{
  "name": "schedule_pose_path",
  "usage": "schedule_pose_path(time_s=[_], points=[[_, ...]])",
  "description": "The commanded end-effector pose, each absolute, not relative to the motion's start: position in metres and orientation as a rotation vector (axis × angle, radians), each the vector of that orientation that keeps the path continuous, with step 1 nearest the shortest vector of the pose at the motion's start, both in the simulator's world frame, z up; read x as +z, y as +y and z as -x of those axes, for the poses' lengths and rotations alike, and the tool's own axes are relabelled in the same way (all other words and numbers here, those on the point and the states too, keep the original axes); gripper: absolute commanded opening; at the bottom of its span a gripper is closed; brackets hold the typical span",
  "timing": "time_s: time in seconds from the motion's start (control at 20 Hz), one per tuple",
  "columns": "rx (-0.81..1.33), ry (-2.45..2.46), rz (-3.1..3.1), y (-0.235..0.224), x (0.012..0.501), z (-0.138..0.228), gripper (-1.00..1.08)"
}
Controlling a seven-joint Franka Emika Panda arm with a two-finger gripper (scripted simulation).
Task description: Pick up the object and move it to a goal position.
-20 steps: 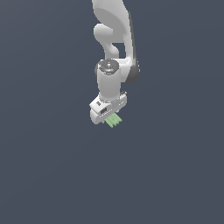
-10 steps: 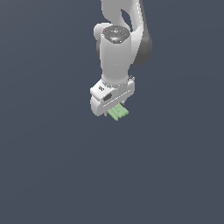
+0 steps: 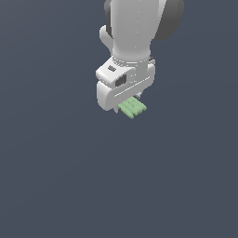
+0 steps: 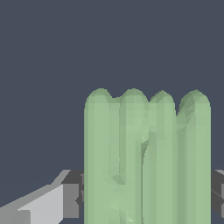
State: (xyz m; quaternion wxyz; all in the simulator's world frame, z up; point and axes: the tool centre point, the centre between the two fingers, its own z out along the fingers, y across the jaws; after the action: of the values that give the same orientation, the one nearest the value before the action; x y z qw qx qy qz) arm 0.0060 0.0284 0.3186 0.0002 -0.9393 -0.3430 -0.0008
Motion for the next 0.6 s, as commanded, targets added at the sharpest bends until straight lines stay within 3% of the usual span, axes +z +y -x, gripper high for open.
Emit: schedule_pose_path(time_s=[0.0,0.55], points=[[-0.001,-1.077,2.950,0.033,0.340,-0.012,-1.00],[0.000,-1.075,2.951,0.046,0.413,-0.036,-1.00]])
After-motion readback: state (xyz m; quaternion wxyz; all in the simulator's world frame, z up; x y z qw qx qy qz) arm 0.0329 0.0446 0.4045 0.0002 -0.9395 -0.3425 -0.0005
